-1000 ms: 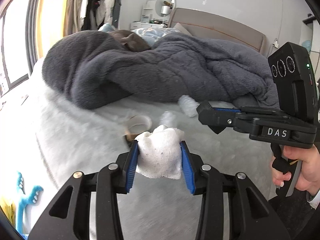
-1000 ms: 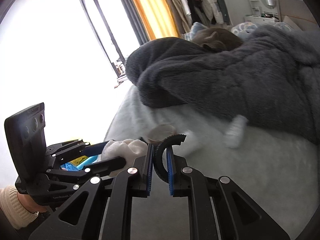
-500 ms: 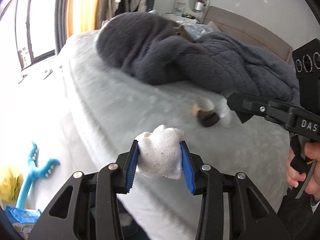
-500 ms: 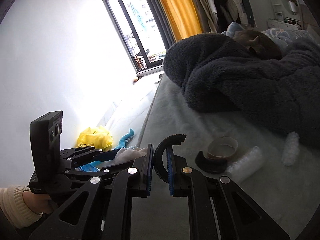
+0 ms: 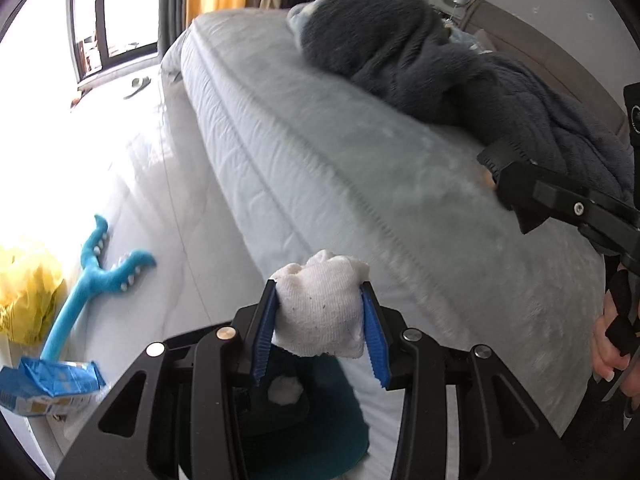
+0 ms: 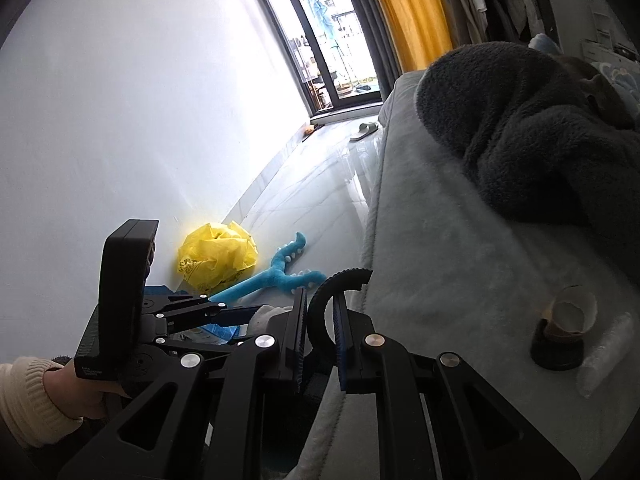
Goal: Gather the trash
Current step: 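Carry the white sock over the teal bin and open the left tool, then swing both tools back toward the bubble wrap and tape roll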
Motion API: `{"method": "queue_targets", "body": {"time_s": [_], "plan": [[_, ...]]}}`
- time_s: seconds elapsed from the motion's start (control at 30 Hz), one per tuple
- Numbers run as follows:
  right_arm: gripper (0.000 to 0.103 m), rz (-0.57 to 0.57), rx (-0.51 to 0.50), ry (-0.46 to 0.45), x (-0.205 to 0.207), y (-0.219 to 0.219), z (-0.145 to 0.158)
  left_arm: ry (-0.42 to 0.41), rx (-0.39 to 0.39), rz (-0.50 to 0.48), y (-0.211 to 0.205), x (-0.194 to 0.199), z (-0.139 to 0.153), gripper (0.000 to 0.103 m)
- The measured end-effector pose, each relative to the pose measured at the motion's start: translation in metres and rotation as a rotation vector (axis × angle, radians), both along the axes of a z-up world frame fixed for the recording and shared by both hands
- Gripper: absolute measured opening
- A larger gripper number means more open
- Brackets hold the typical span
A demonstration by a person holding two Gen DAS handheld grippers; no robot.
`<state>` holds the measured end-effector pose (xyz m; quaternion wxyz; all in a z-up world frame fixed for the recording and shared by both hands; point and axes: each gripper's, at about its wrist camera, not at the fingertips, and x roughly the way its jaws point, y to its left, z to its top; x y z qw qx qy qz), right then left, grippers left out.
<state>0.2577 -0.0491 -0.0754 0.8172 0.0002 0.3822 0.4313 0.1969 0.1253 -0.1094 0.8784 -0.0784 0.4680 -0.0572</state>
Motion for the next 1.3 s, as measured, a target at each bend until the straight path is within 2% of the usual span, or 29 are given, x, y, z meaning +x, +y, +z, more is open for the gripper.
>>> {"method": "queue_targets", "body": {"time_s": [0.47,0.57,0.67,0.8,0.9,1.1,1.3], "plan": [[0.013,0.123,-0.08,0.071,-0.019,0.075,-0.028,0.231,-0.105,0.103,0.07,-0.027,-0.052,0.045],[0.013,0.149,-0.102,0.086,-0.023,0.088,-0.036,0.284,-0.11,0.102,0.075,-0.031,-0.063,0.047],[0.013,0.162,-0.126,0.11,-0.024,0.098,-0.045,0.32,-0.108,0.098,0.079,-0.035,-0.068,0.055],[0.013,0.171,-0.149,0.141,-0.023,0.11,-0.056,0.309,-0.105,0.101,0.086,-0.042,-0.064,0.073],[0.013,0.179,-0.166,0.17,-0.022,0.119,-0.065,0.291,-0.082,0.116,0.092,-0.046,-0.059,0.079],[0.013,0.2,-0.22,0.208,-0.028,0.136,-0.086,0.211,-0.064,0.147,0.108,-0.056,-0.041,0.087],[0.014,0.22,-0.271,0.249,-0.032,0.15,-0.106,0.086,-0.052,0.181,0.123,-0.065,-0.017,0.092]]}}
